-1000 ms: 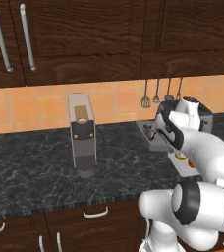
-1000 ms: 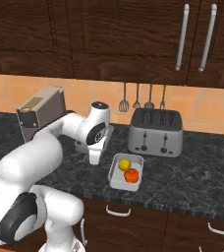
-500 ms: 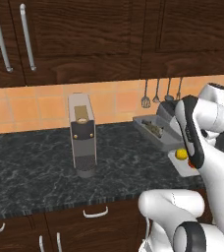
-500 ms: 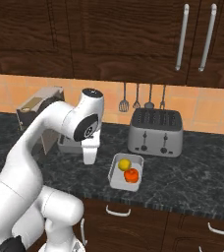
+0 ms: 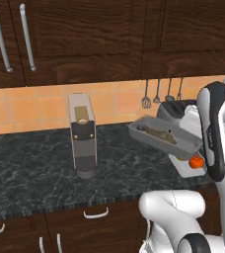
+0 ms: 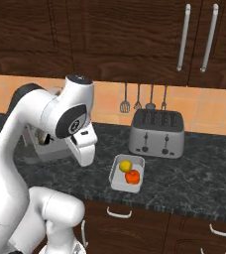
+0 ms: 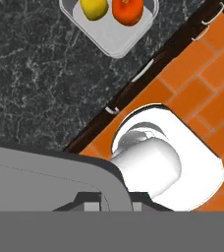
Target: Take the meat container that has the fish and place it on the second highest rack of the freezer. Then take the vegetable container that has the lemon and squash and place it on the highest rack of the freezer.
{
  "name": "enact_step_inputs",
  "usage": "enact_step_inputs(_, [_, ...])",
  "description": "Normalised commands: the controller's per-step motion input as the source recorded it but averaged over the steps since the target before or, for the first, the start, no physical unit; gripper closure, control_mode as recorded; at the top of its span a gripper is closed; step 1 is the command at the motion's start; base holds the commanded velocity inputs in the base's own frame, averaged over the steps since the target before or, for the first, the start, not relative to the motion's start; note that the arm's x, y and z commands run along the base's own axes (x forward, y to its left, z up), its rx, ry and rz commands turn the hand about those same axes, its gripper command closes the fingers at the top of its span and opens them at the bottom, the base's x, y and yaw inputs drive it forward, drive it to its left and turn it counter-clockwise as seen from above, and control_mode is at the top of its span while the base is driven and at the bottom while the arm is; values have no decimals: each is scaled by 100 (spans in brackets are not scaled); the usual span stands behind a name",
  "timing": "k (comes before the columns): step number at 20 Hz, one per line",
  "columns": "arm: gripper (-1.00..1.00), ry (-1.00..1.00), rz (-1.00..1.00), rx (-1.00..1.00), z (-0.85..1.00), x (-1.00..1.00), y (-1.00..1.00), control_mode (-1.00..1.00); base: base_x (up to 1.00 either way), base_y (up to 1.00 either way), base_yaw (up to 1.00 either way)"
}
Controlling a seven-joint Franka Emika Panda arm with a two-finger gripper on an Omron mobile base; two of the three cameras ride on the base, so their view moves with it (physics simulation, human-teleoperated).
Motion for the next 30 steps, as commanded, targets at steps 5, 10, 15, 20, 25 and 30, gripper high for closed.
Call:
enact_step_inputs(5, [100,0,19,0,63,-16,48,-100,0,0,0])
enact_step_inputs(10, [100,-8,20,0,-12,-60,4,-100,0,0,0])
enact_step_inputs(15, [100,-7,7,0,-10,-12,15,-100,0,0,0])
enact_step_inputs(20, [100,0,0,0,0,0,41,-100,0,0,0])
enact_step_inputs(25, [100,0,0,0,0,0,3,100,-70,1,-5])
enact_step_inputs(30, [100,0,0,0,0,0,0,100,-78,0,-51])
